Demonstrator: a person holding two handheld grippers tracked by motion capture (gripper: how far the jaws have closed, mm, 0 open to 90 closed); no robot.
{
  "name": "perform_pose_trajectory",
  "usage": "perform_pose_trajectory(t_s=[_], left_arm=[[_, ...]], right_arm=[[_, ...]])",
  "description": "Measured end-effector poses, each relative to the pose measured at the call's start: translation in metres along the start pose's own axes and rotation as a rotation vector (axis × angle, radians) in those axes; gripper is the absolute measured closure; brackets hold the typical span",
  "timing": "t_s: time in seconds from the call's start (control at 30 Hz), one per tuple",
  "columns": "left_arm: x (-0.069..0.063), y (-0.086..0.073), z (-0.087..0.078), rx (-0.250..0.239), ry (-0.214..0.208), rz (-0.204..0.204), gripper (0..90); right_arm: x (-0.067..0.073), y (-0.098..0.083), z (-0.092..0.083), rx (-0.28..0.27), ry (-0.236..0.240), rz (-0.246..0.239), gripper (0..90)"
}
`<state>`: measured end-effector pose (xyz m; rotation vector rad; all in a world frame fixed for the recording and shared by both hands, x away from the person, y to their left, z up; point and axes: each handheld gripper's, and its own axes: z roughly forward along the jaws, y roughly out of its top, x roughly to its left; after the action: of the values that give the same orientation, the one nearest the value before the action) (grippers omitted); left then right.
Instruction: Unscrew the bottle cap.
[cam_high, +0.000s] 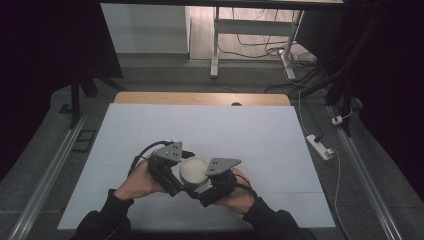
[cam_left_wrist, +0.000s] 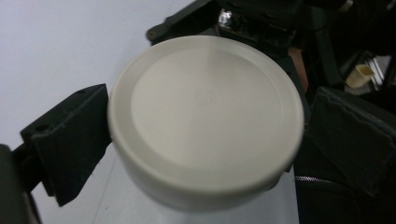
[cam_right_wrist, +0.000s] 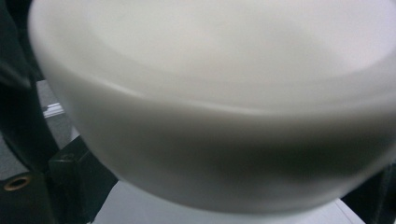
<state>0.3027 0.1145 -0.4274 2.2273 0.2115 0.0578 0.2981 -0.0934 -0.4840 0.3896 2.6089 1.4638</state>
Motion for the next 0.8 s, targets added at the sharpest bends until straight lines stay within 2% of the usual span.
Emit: perform_pose_trajectory(t_s=[0.2, 0.37, 0.5, 0.63, 0.73, 0.8], left_arm=[[0.000, -0.001, 0.005, 0.002, -0.025, 0.015, 6.4], [0.001, -0.002, 0.007, -0.014, 0.019, -0.033, 7.3], [0.001, 0.000, 0.012, -0.018, 0.081, -0.102, 7.4], [-0.002, 0.005, 0.019, -0.004, 0.178, -0.173, 7.5], [-0.007, 0.009, 0.023, 0.008, 0.245, -0.193, 7.5], [-0.009, 0.011, 0.024, 0.006, 0.261, -0.197, 7.5]], right_arm=[[0.005, 0.001, 0.001, -0.001, 0.037, -0.036, 6.6], [0.004, 0.001, 0.001, 0.008, 0.010, -0.030, 6.6], [0.001, 0.000, 0.001, 0.017, -0.035, -0.008, 6.6], [-0.003, -0.001, 0.002, 0.032, -0.087, 0.023, 6.6], [-0.005, -0.002, 0.002, 0.042, -0.114, 0.043, 6.6], [-0.006, -0.002, 0.002, 0.040, -0.118, 0.053, 6.6]])
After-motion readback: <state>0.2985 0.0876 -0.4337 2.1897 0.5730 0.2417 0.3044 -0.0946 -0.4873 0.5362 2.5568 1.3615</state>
